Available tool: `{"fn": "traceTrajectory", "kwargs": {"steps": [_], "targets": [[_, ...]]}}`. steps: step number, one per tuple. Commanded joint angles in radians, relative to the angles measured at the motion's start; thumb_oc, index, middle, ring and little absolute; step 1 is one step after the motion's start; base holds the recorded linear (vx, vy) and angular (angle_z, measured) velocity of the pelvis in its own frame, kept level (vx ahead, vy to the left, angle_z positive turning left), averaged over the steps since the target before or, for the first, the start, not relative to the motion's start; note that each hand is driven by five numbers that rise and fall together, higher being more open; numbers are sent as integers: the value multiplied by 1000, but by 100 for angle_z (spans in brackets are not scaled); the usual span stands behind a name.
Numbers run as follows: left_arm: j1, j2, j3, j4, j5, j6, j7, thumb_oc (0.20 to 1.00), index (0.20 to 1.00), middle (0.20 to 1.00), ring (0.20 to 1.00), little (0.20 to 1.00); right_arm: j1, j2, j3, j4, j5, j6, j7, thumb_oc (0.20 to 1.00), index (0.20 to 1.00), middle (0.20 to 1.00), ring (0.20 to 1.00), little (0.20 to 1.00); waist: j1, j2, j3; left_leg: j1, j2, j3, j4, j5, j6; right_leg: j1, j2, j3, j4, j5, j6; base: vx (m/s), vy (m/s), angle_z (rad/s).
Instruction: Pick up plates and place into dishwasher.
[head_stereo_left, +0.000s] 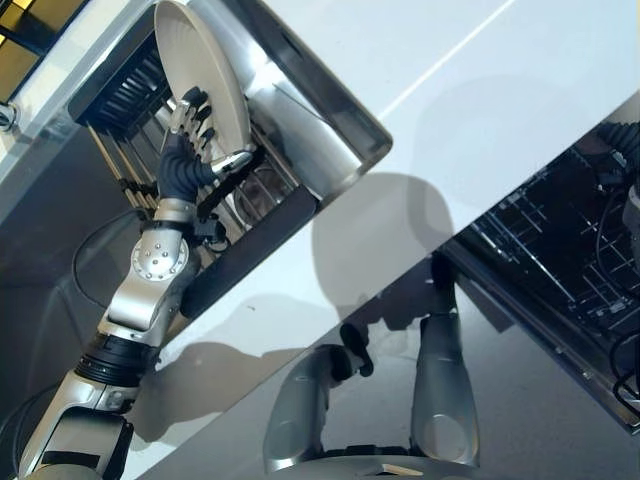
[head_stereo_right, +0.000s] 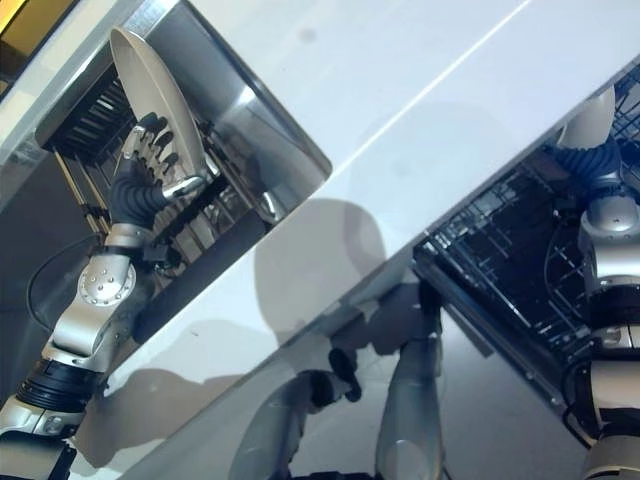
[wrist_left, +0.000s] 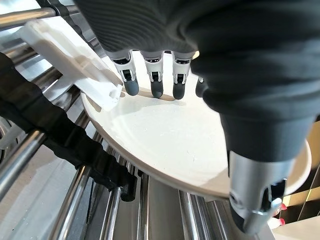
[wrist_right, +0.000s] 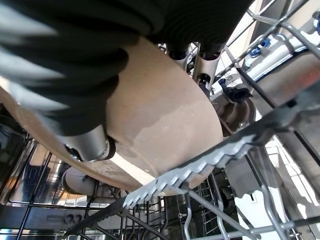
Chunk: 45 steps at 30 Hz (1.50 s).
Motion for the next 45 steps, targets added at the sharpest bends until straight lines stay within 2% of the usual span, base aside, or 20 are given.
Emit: {"fn": "traceTrajectory", "kwargs": {"steps": [1, 12, 22, 30, 31, 32, 38, 40, 41, 44, 45], "targets": [[-25, -41, 5, -32, -22, -19, -4, 1000, 1000, 1000, 1000, 1000, 177, 19, 158, 328, -73, 153, 10, 1000, 1000, 1000, 1000, 1000, -19, 89, 54, -94, -10, -67, 2, 106, 17, 4, 33, -65, 149, -234, -88, 0, 0, 0], [-22, -33, 31, -26, -42, -19, -31, 1000, 1000, 1000, 1000, 1000, 232, 38, 116, 332, -46, 114, -13, 1000, 1000, 1000, 1000, 1000, -24, 55, 54, 3, -14, -68, -36, 88, 22, 114, 25, -96, 124, -234, -78, -13, 25, 2], [-1, -22, 82, -9, -56, -16, -83, 1000, 1000, 1000, 1000, 1000, 354, 99, 47, 296, -12, 66, -31, 1000, 1000, 1000, 1000, 1000, -20, -24, 53, 159, -16, -83, -104, 85, 24, 301, 46, -131, 47, -218, -67, 0, 20, 9], [59, -35, 113, 10, -33, -14, -149, 1000, 1000, 1000, 1000, 1000, 500, 169, -11, 294, -1, 20, -13, 1000, 1000, 1000, 1000, 1000, 7, -94, -28, 244, -18, -101, -159, 80, 33, 419, 76, -146, -20, -209, -61, 66, -18, 3], [69, -36, 117, 10, -28, -10, -156, 1000, 1000, 1000, 1000, 1000, 521, 183, -17, 295, 2, 17, -9, 1000, 1000, 1000, 1000, 1000, 13, -108, -45, 258, -18, -105, -168, 79, 34, 441, 82, -148, -34, -208, -60, 18, -78, -3], [80, -38, 124, 14, -20, -8, -170, 1000, 1000, 1000, 1000, 1000, 546, 202, -22, 298, 6, 7, -7, 1000, 1000, 1000, 1000, 1000, 21, -131, -61, 265, -17, -96, -182, 100, 39, 456, 88, -152, -55, -186, -66, 20, -78, -3], [128, -52, 144, 32, -2, -4, -217, 1000, 1000, 1000, 1000, 1000, 637, 246, -51, 280, 6, -11, -10, 1000, 1000, 1000, 1000, 1000, 44, -186, -140, 332, -19, -108, -239, 94, 44, 542, 111, -154, -114, -183, -56, 112, -29, 4], [153, -62, 157, 34, 9, 1, -234, 1000, 1000, 1000, 1000, 1000, 680, 259, -71, 240, -16, -11, -37, 1000, 1000, 1000, 1000, 1000, 48, -207, -175, 362, -19, -110, -263, 90, 46, 573, 121, -151, -137, -184, -52, 130, 5, 1], [155, -63, 158, 34, 10, 1, -235, 1000, 1000, 1000, 1000, 1000, 683, 260, -72, 238, -19, -15, -41, 1000, 1000, 1000, 1000, 1000, 49, -208, -177, 364, -19, -110, -265, 90, 46, 575, 121, -151, -138, -183, -51, 145, 2, 1], [186, -70, 179, 44, 22, -1, -256, 1000, 1000, 1000, 1000, 1000, 734, 260, -113, 131, -15, -8, -115, 1000, 1000, 1000, 1000, 1000, 46, -232, -212, 393, -16, -110, -289, 89, 48, 602, 132, -148, -156, -180, -46, 121, 5, 2], [211, -73, 196, 47, 28, -9, -264, 1000, 1000, 1000, 1000, 1000, 770, 268, -145, 33, -14, 10, -170, 1000, 1000, 1000, 1000, 1000, 40, -242, -227, 406, -14, -110, -301, 86, 49, 610, 137, -144, -164, -179, -43, 88, 13, -3]]}}
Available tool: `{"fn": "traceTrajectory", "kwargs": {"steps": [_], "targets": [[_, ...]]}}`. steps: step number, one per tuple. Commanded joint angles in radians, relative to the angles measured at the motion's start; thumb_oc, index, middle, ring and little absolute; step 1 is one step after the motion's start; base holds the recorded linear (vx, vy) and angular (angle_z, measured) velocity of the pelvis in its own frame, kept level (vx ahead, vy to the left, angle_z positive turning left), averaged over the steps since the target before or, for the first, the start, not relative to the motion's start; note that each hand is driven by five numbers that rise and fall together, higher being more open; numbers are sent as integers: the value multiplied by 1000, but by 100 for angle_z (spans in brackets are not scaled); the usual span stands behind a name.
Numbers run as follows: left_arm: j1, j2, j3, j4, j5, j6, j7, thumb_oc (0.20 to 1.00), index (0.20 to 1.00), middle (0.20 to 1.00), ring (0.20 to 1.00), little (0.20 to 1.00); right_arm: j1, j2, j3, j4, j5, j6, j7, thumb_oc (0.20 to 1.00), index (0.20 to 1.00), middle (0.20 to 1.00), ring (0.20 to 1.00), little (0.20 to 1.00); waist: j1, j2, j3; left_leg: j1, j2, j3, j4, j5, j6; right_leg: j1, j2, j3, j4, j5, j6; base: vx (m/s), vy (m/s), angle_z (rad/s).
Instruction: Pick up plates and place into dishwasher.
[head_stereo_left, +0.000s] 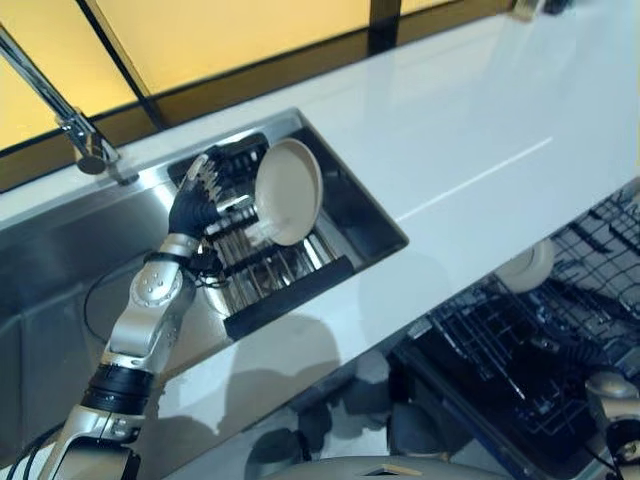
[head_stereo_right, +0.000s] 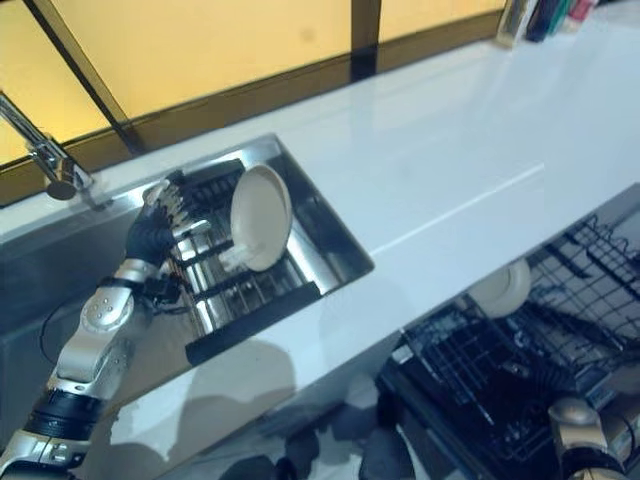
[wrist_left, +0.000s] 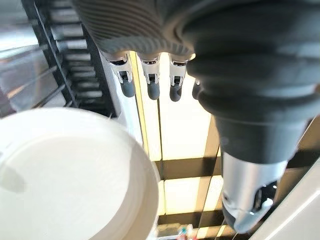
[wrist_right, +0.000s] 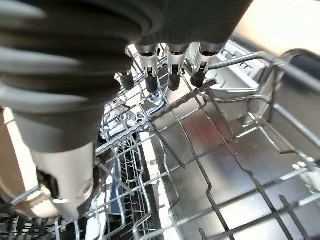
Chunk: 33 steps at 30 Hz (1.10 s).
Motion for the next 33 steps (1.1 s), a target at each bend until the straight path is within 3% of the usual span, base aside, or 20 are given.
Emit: {"fn": "traceTrajectory", "kwargs": {"steps": [1, 10, 14, 18, 26, 33], "targets": [[19, 9, 70, 1, 40, -47, -26, 1000, 1000, 1000, 1000, 1000, 41, 5, -70, -130, 19, 8, -125, 1000, 1000, 1000, 1000, 1000, -23, -29, -20, -67, -67, 1, -33, 45, 117, 70, 62, 15, 68, -167, -20, 111, 29, -2], [150, -41, 194, -1, 86, -104, -69, 1000, 1000, 1000, 1000, 1000, 154, 87, -317, -675, -110, 43, -362, 1000, 1000, 1000, 1000, 1000, -65, -21, -98, 11, -75, 16, -104, 37, 127, 101, 84, 40, 44, -181, -17, 97, 80, -4], [167, -36, 221, 4, 133, -144, -58, 1000, 1000, 1000, 1000, 1000, 146, 111, -377, -803, -142, 2, -487, 1000, 1000, 1000, 1000, 1000, -74, -2, -125, 32, -80, 18, -128, 39, 127, 106, 86, 41, 37, -185, -17, 73, 102, -6], [163, -6, 239, 13, 235, -186, -20, 1000, 1000, 1000, 1000, 1000, 124, 129, -389, -890, -175, -38, -541, 1000, 1000, 1000, 1000, 1000, -75, 13, -146, 37, -85, 20, -138, 46, 125, 103, 85, 42, 36, -184, -16, 57, 82, -2], [92, 189, 209, 45, 568, -299, 63, 1000, 1000, 1000, 1000, 1000, 65, 65, -337, -997, -183, -90, -471, 1000, 1000, 1000, 1000, 1000, -79, 37, -181, 46, -93, 17, -159, 55, 117, 109, 80, 31, 18, -183, -10, 48, 53, 2], [-64, 440, 54, 135, 848, -391, 202, 1000, 1000, 1000, 1000, 1000, 35, -27, -229, -1043, -106, -128, -342, 1000, 1000, 1000, 1000, 1000, -113, 64, -193, 55, -93, 42, -181, 64, 113, 99, 80, 28, 21, -185, -3, 30, 12, 2]]}}
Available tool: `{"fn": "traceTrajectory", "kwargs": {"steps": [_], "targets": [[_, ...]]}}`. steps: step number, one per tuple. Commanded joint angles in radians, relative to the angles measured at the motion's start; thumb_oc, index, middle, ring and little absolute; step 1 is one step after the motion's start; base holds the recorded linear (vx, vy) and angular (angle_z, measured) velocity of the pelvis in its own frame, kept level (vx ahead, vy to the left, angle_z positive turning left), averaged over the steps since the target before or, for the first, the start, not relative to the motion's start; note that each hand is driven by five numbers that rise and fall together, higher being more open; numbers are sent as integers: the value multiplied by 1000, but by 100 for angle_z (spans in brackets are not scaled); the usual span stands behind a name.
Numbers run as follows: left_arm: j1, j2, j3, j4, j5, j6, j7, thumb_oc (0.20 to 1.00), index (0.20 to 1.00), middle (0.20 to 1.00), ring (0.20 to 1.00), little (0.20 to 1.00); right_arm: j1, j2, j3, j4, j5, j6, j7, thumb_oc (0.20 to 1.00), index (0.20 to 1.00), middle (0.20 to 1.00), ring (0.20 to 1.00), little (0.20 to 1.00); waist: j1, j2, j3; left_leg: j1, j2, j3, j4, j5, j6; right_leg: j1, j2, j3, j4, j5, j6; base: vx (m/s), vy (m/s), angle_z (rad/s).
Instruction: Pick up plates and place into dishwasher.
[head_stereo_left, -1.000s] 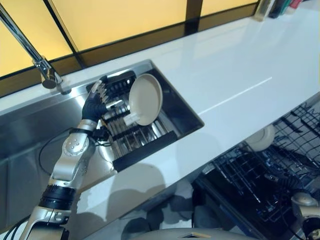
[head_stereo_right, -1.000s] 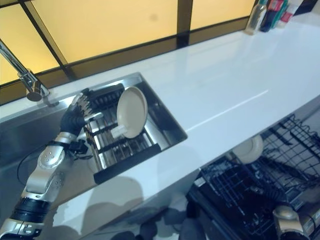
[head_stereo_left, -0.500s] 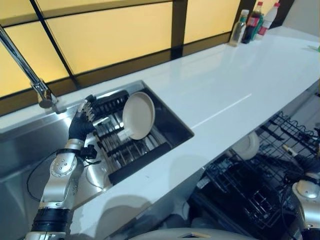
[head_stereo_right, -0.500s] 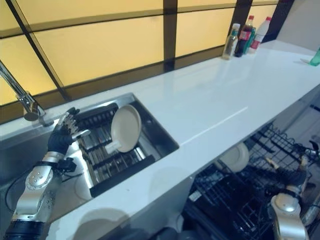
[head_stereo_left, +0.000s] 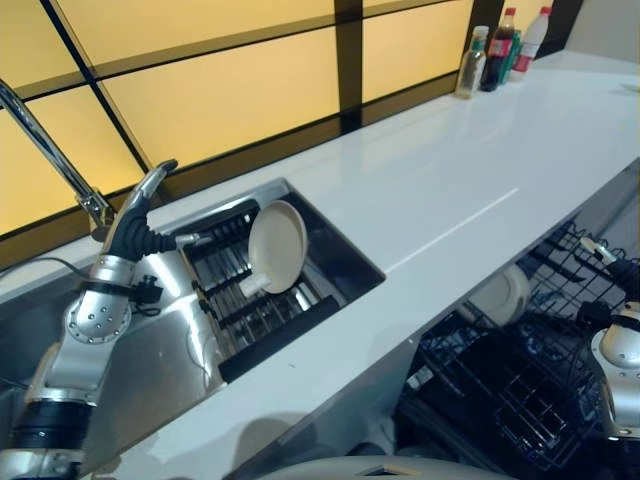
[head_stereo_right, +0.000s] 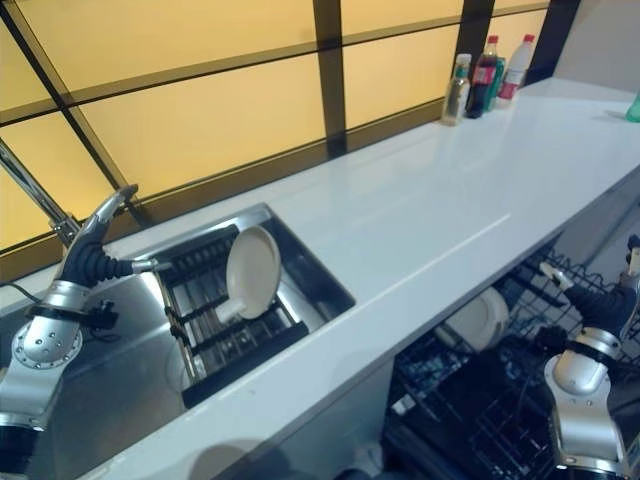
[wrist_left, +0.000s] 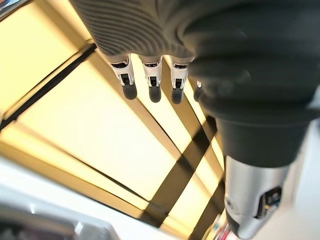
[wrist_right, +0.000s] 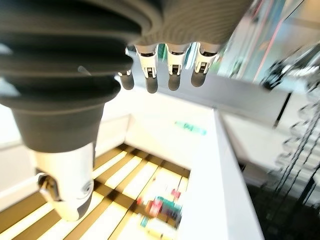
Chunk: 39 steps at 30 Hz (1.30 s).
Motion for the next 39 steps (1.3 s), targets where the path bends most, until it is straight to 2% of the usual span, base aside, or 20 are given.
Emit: {"fn": "traceTrajectory", "kwargs": {"steps": [1, 4, 6, 10, 11, 16, 21, 28, 35, 39], "targets": [[-168, 162, -71, 29, 132, -75, 111, 1000, 1000, 1000, 1000, 1000, -103, -95, 41, -84, 48, -89, 67, 1000, 1000, 1000, 1000, 1000, -56, -10, -1, -91, -83, 27, 73, -40, 134, 40, 54, 13, 99, -178, -7, 46, -12, 3], [-224, 207, -147, 43, 201, -78, 134, 1000, 1000, 1000, 1000, 1000, -106, -116, 68, -88, 62, -100, 88, 1000, 1000, 1000, 1000, 1000, -66, -3, 2, -92, -83, 35, 74, -40, 136, 30, 56, 18, 107, -179, -6, 59, -29, 2], [-270, 259, -224, 50, 287, -71, 154, 1000, 1000, 1000, 1000, 1000, -108, -147, 83, -91, 85, -105, 113, 1000, 1000, 1000, 1000, 1000, -83, 5, 9, -93, -83, 46, 79, -44, 140, 17, 59, 28, 117, -179, -6, 76, -35, -4], [-358, 308, -363, 95, 381, -62, 185, 1000, 1000, 1000, 1000, 1000, -112, -188, 102, -76, 110, -119, 125, 1000, 1000, 1000, 1000, 1000, -110, 18, 30, -97, -85, 63, 89, -50, 146, -5, 63, 46, 136, -181, -5, 86, -9, -11], [-378, 321, -399, 105, 417, -60, 200, 1000, 1000, 1000, 1000, 1000, -113, -199, 110, -72, 114, -117, 128, 1000, 1000, 1000, 1000, 1000, -118, 28, 34, -89, -88, 52, 91, -71, 149, -2, 63, 54, 139, -199, 2, 143, 27, -14], [-465, 328, -535, 142, 498, -30, 239, 1000, 1000, 1000, 1000, 1000, -123, -250, 127, -65, 143, -111, 131, 1000, 1000, 1000, 1000, 1000, -146, 47, 65, -99, -91, 68, 113, -81, 152, -23, 63, 72, 163, -209, 1, 88, 13, -19], [-523, 264, -643, 215, 580, 9, 255, 1000, 1000, 1000, 1000, 1000, -169, -317, 144, -54, 159, -86, 151, 1000, 1000, 1000, 1000, 1000, -185, 84, 116, -123, -100, 84, 139, -74, 146, -65, 58, 98, 200, -219, -5, 67, 62, -17], [-528, 193, -681, 286, 604, 50, 210, 1000, 1000, 1000, 1000, 1000, -205, -356, 149, -27, 145, -62, 188, 1000, 1000, 1000, 1000, 1000, -219, 119, 157, -128, -112, 95, 141, -56, 132, -67, 54, 124, 203, -224, -8, 81, 67, -11], [-494, 184, -654, 311, 620, 69, 170, 1000, 1000, 1000, 1000, 1000, -223, -378, 142, -33, 138, -48, 212, 1000, 1000, 1000, 1000, 1000, -219, 138, 181, -139, -118, 86, 146, -43, 121, -67, 47, 115, 204, -229, -15, 27, 43, -4], [-478, 190, -648, 293, 608, 75, 111, 1000, 1000, 1000, 1000, 1000, -227, -379, 138, -46, 124, -35, 222, 1000, 1000, 1000, 1000, 1000, -210, 147, 179, -139, -123, 75, 141, -35, 117, -56, 43, 105, 196, -232, -19, 4, 40, 1]]}}
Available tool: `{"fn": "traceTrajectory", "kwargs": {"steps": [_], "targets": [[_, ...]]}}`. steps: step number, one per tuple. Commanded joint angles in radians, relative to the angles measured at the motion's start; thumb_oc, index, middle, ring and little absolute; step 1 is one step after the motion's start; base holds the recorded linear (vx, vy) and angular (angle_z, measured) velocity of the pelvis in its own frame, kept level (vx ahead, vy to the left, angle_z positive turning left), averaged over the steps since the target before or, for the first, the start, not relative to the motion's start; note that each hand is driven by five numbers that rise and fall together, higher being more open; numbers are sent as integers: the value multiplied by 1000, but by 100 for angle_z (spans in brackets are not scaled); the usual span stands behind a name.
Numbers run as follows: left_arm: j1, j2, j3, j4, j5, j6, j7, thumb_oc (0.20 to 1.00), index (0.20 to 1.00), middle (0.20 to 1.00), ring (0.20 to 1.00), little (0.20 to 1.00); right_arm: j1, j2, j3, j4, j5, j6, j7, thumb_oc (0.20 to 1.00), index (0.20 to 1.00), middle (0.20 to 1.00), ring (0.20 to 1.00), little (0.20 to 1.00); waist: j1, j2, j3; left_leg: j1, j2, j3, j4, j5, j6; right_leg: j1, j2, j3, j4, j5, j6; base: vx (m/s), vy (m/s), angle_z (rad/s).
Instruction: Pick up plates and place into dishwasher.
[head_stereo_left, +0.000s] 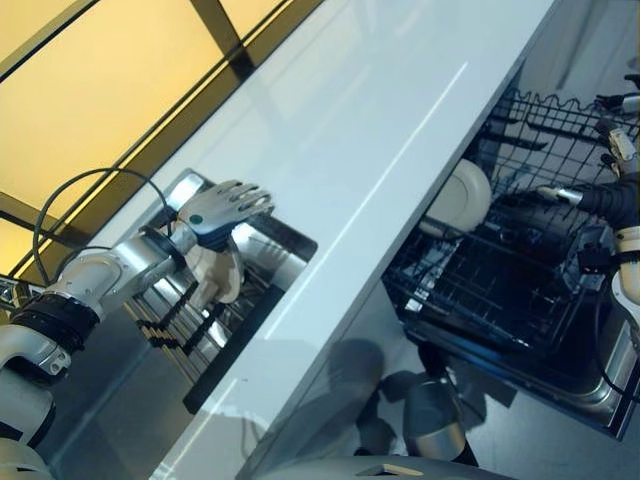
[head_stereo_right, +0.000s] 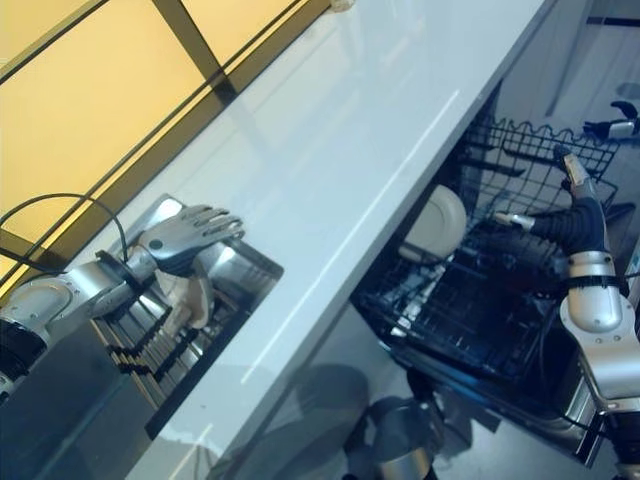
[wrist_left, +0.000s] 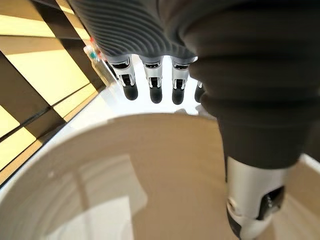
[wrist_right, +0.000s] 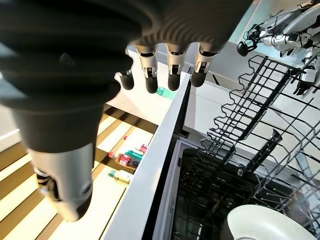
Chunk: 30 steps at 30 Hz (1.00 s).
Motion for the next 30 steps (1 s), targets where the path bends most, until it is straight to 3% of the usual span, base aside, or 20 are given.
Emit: {"fn": "traceTrajectory", "kwargs": {"steps": [1, 8, 20, 29, 30], "targets": [[36, 28, 73, 23, -14, 45, -59, 1000, 1000, 1000, 1000, 1000, -40, -31, -10, -56, -18, -16, 6, 1000, 1000, 1000, 1000, 1000, 13, -48, -72, -144, -75, -5, 154, -26, 105, 69, 41, -24, 82, -193, -31, -42, -9, 2], [83, 53, 111, -2, -15, 41, -163, 1000, 1000, 1000, 1000, 1000, -32, -28, -27, -69, -18, 12, 23, 1000, 1000, 1000, 1000, 1000, 40, -51, -96, -134, -82, -27, 145, -26, 103, 99, 32, -53, 63, -195, -31, 10, 27, 5], [152, 134, 200, -65, -22, 11, -224, 1000, 1000, 1000, 1000, 1000, -3, -12, -54, -85, -6, 52, 39, 1000, 1000, 1000, 1000, 1000, 94, -52, -131, -115, -93, -72, 138, -32, 102, 149, 20, -96, 44, -202, -26, 15, 28, 15], [193, 137, 225, -75, -17, -5, -243, 1000, 1000, 1000, 1000, 1000, -2, -2, -49, -86, 1, 76, 35, 1000, 1000, 1000, 1000, 1000, 118, -77, -133, -123, -89, -87, 142, -30, 102, 152, 23, -100, 39, -195, -26, -3, 3, 9], [192, 130, 222, -68, -9, -4, -236, 931, 931, 931, 931, 931, -7, -3, -44, -84, 4, 79, 33, 1000, 1000, 1000, 1000, 1000, 119, -81, -130, -125, -88, -89, 142, -29, 102, 151, 24, -98, 39, -194, -27, -7, -9, 4]]}}
